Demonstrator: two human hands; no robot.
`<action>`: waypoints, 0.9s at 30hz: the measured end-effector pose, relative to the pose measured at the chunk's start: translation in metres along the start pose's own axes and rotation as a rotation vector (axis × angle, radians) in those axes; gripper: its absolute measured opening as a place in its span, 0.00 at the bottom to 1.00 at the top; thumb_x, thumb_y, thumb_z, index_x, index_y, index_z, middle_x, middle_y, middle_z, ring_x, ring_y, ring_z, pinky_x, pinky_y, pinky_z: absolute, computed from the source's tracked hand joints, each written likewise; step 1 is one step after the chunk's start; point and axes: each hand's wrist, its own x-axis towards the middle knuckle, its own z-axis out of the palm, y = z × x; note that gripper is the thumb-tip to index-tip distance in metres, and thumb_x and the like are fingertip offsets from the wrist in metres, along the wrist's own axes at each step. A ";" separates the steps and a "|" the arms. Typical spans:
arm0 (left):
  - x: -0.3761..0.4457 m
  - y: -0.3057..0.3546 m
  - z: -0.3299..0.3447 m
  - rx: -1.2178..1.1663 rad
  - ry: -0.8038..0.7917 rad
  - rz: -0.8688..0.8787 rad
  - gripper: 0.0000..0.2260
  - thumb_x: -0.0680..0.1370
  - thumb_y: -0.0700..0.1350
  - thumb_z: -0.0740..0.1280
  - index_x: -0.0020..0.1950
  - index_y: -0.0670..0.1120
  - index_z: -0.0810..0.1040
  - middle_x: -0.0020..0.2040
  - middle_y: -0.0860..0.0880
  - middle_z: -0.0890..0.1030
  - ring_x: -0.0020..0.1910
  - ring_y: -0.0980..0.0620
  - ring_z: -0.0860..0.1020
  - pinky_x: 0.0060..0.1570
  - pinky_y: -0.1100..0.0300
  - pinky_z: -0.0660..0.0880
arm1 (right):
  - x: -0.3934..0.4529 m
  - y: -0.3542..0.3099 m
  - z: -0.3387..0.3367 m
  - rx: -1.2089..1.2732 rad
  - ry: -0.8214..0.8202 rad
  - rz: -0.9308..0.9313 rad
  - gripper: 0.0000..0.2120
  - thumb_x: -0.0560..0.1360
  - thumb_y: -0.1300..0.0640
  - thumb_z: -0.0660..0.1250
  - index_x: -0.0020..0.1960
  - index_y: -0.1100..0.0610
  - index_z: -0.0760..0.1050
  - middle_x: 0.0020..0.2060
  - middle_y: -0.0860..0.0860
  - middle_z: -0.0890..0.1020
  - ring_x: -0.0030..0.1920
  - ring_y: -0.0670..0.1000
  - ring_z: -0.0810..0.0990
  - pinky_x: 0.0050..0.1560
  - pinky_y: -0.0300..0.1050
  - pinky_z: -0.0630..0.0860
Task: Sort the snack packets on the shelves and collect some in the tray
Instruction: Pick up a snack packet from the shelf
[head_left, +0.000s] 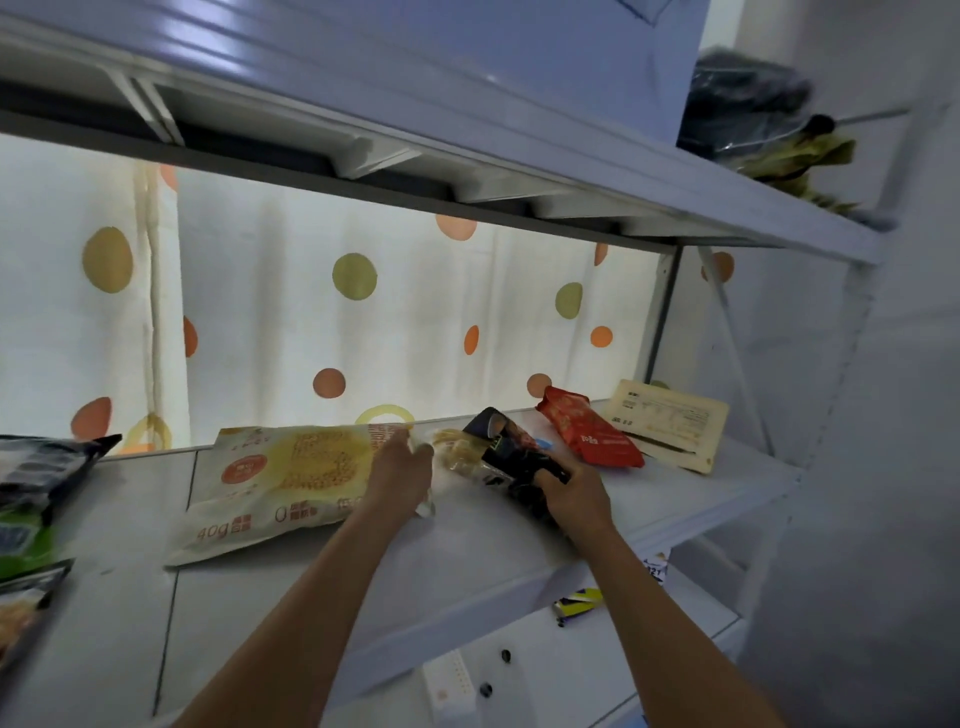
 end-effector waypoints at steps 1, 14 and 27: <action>0.006 0.003 0.006 -0.025 0.030 -0.043 0.20 0.79 0.43 0.57 0.72 0.41 0.68 0.59 0.38 0.78 0.49 0.40 0.79 0.41 0.55 0.76 | -0.002 0.002 -0.002 0.056 -0.009 0.011 0.13 0.75 0.54 0.67 0.59 0.49 0.82 0.47 0.50 0.85 0.45 0.52 0.81 0.47 0.47 0.78; -0.006 0.030 0.050 -0.637 -0.222 0.226 0.20 0.79 0.39 0.64 0.71 0.51 0.72 0.50 0.51 0.81 0.52 0.53 0.79 0.60 0.51 0.75 | 0.003 0.019 -0.026 0.704 -0.115 0.267 0.12 0.80 0.59 0.60 0.55 0.62 0.81 0.50 0.62 0.85 0.51 0.60 0.84 0.48 0.51 0.81; -0.020 0.018 0.063 -0.359 -0.299 0.090 0.31 0.60 0.56 0.79 0.59 0.47 0.77 0.52 0.49 0.85 0.52 0.49 0.83 0.55 0.51 0.79 | -0.023 0.003 -0.051 0.800 -0.337 0.306 0.13 0.76 0.58 0.60 0.54 0.60 0.82 0.50 0.61 0.85 0.49 0.59 0.84 0.55 0.53 0.77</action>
